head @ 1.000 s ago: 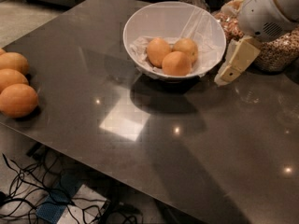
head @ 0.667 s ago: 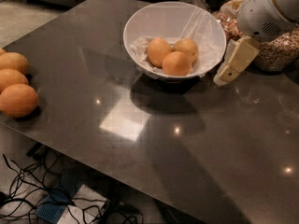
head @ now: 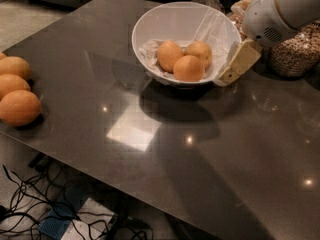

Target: Pick orange from white bowl

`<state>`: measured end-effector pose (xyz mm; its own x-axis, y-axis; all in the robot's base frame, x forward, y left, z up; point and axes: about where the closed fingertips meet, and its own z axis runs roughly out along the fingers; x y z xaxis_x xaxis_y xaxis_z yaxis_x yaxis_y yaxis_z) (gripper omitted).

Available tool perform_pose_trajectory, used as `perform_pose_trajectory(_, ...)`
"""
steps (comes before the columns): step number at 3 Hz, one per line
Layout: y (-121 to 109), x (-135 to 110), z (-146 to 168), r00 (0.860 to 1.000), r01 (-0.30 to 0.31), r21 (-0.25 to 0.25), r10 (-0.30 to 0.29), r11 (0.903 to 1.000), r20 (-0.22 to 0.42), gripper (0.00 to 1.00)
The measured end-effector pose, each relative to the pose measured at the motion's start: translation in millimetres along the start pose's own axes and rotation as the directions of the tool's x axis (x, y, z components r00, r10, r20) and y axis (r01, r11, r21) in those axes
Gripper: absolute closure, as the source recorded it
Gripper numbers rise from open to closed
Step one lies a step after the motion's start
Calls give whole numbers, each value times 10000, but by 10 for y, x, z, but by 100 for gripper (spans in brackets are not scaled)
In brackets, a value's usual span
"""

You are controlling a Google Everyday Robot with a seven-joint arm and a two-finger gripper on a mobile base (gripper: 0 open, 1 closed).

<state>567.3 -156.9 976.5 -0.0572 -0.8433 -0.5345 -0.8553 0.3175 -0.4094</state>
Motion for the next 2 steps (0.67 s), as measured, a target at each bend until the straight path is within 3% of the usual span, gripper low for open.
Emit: perform_pose_trajectory(2, -272, -277, 390, 9965, -706, 343, 689, 9969, 481, 0)
